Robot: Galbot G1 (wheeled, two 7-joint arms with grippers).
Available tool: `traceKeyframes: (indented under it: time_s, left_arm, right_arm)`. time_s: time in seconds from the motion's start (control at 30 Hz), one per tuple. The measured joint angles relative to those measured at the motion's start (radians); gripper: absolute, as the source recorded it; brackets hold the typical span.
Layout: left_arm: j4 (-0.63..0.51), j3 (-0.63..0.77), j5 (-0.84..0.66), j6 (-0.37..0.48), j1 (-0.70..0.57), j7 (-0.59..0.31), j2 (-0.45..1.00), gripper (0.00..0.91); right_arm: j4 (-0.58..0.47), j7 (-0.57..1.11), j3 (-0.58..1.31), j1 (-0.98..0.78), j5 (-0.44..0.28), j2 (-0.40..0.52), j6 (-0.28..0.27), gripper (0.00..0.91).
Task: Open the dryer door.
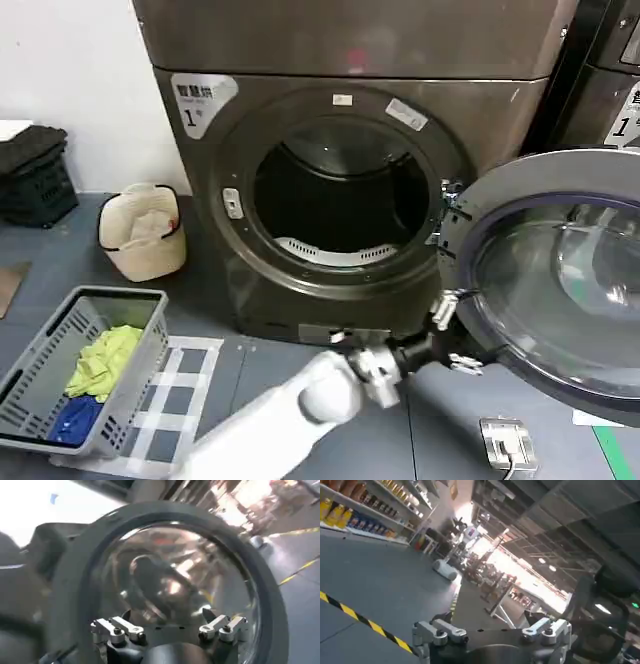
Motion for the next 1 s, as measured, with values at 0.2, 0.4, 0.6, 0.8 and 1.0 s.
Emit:
traceKeyframes:
  time_s: [0.2,0.4,0.6,0.8,1.0]
  left_arm:
    - [-0.165,-0.118,-0.075,0.008,0.117,0.002,0.156,0.907]
    - [-0.298,-0.284,-0.191,0.078,0.276,0.001,0.293,0.907]
    - [-0.371,-0.441,-0.314,0.147,0.404,-0.032,0.397,0.907]
    - [-0.393,-0.592,-0.488,0.248,0.481,-0.075,0.483,0.907]
    - [-0.405,-0.737,-0.607,0.313,0.563,-0.124,0.545,0.907]
  right_arm:
    - [0.001,-0.005,-0.011,0.01,-0.001,-0.005,0.005,0.907]
    - [0.004,-0.009,-0.022,0.017,-0.002,-0.007,0.007,0.907]
    - [0.008,-0.011,-0.034,0.028,-0.008,-0.007,0.006,0.907]
    - [0.023,-0.014,-0.046,0.048,-0.008,-0.008,0.004,0.907]
    - [0.036,-0.016,-0.053,0.058,-0.008,-0.006,0.002,0.907]
